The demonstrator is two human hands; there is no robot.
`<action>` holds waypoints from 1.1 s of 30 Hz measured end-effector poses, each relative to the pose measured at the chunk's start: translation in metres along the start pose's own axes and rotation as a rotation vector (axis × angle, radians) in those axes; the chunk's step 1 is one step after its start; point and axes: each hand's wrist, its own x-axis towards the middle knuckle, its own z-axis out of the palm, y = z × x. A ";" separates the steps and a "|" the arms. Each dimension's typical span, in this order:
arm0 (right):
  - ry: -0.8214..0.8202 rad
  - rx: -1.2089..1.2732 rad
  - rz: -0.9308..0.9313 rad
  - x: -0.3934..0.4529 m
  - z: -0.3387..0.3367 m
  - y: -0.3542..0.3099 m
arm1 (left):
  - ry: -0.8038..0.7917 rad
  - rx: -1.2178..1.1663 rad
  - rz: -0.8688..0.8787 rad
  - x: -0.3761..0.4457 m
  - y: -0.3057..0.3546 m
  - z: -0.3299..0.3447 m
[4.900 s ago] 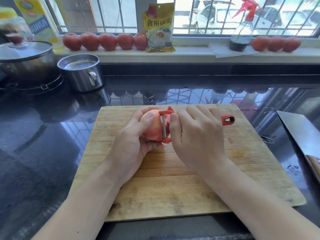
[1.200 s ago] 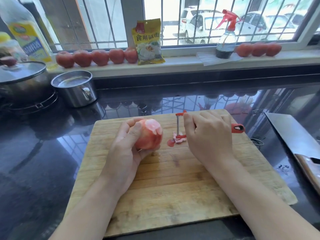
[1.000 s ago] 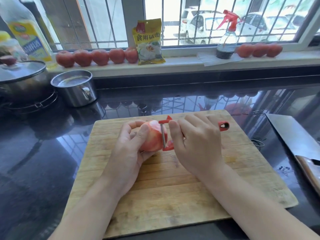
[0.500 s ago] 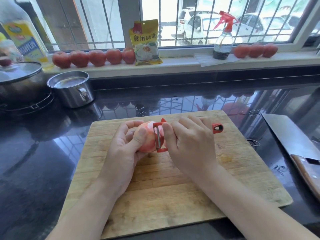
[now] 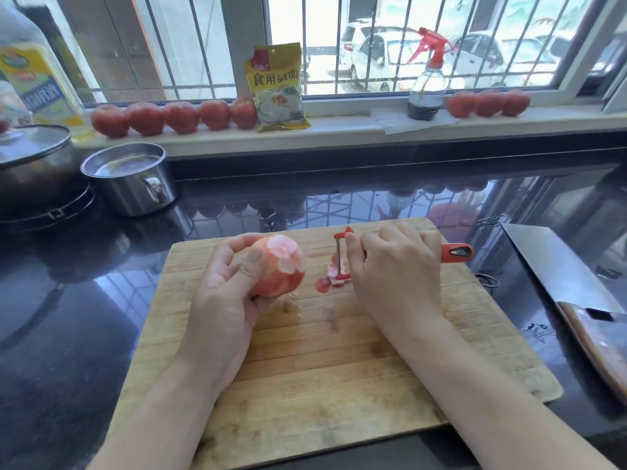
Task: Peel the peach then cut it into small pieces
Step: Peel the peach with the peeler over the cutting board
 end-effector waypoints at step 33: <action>0.224 0.221 0.005 0.001 -0.007 -0.007 | -0.033 -0.070 -0.170 0.005 -0.002 -0.004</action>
